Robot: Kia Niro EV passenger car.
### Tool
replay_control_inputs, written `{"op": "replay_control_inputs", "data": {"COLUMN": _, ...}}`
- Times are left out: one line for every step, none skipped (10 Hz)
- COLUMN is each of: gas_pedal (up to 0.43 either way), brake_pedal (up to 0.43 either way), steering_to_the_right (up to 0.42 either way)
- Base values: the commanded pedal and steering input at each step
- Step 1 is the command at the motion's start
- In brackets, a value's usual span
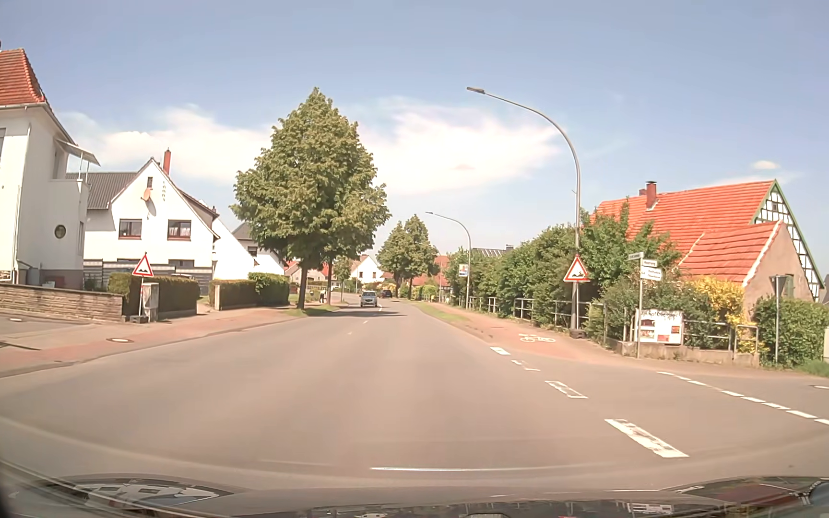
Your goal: Follow the waypoints while adhering to traffic rules and regulations
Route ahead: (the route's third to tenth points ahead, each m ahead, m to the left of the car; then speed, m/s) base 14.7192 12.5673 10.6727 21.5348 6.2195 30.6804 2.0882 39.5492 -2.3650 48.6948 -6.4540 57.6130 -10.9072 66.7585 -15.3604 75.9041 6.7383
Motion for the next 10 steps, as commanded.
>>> {"op": "replay_control_inputs", "data": {"gas_pedal": 0.000, "brake_pedal": 0.323, "steering_to_the_right": -0.022}}
{"op": "replay_control_inputs", "data": {"gas_pedal": 0.000, "brake_pedal": 0.323, "steering_to_the_right": -0.022}}
{"op": "replay_control_inputs", "data": {"gas_pedal": 0.000, "brake_pedal": 0.323, "steering_to_the_right": -0.023}}
{"op": "replay_control_inputs", "data": {"gas_pedal": 0.000, "brake_pedal": 0.323, "steering_to_the_right": -0.023}}
{"op": "replay_control_inputs", "data": {"gas_pedal": 0.000, "brake_pedal": 0.323, "steering_to_the_right": -0.023}}
{"op": "replay_control_inputs", "data": {"gas_pedal": 0.000, "brake_pedal": 0.323, "steering_to_the_right": -0.024}}
{"op": "replay_control_inputs", "data": {"gas_pedal": 0.000, "brake_pedal": 0.329, "steering_to_the_right": -0.023}}
{"op": "replay_control_inputs", "data": {"gas_pedal": 0.000, "brake_pedal": 0.329, "steering_to_the_right": -0.024}}
{"op": "replay_control_inputs", "data": {"gas_pedal": 0.000, "brake_pedal": 0.323, "steering_to_the_right": -0.024}}
{"op": "replay_control_inputs", "data": {"gas_pedal": 0.000, "brake_pedal": 0.323, "steering_to_the_right": -0.024}}
